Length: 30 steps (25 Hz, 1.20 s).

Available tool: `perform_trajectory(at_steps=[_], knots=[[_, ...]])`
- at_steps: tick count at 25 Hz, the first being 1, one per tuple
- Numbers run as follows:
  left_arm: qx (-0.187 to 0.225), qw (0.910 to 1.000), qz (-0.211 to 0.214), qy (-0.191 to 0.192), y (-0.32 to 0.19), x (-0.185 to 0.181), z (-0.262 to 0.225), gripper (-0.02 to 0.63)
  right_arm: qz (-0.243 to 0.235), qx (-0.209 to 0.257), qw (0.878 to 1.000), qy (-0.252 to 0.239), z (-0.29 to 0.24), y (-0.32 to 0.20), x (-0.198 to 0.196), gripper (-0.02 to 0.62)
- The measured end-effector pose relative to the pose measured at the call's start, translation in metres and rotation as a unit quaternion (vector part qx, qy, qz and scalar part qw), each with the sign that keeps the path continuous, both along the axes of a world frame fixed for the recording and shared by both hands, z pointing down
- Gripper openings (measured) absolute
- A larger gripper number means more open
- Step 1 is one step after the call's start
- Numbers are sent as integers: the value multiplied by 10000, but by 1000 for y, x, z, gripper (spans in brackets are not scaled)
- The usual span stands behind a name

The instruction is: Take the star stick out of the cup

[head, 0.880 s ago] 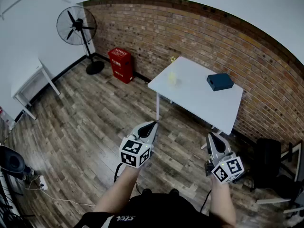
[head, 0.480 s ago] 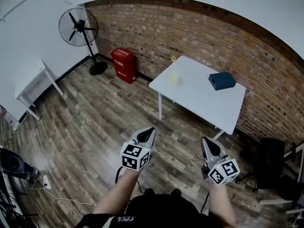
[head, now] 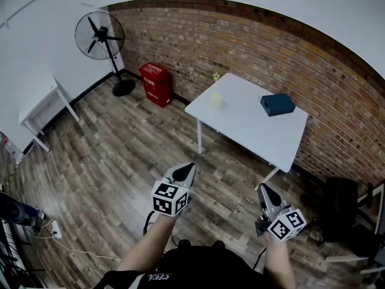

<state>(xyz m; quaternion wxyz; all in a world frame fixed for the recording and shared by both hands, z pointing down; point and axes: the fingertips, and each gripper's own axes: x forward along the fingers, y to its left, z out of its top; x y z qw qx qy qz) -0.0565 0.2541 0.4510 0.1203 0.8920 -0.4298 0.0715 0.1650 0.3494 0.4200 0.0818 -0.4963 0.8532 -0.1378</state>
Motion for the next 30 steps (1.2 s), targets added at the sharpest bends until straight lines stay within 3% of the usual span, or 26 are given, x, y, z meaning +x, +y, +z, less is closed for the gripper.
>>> perform_trajectory(at_steps=[6, 16, 21, 30], knots=[[-199, 9997, 18, 119, 10, 36, 12, 6, 56, -284, 9995, -106, 22, 20, 36, 0], [101, 9999, 46, -113, 15, 94, -7, 6, -123, -318, 9993, -138, 31, 26, 89, 0], [174, 9997, 86, -147, -2, 103, -15, 6, -86, -370, 9990, -218, 38, 13, 100, 0], [-62, 9999, 142, 4, -69, 114, 7, 6, 4, -570, 9982, -161, 50, -45, 111, 0]])
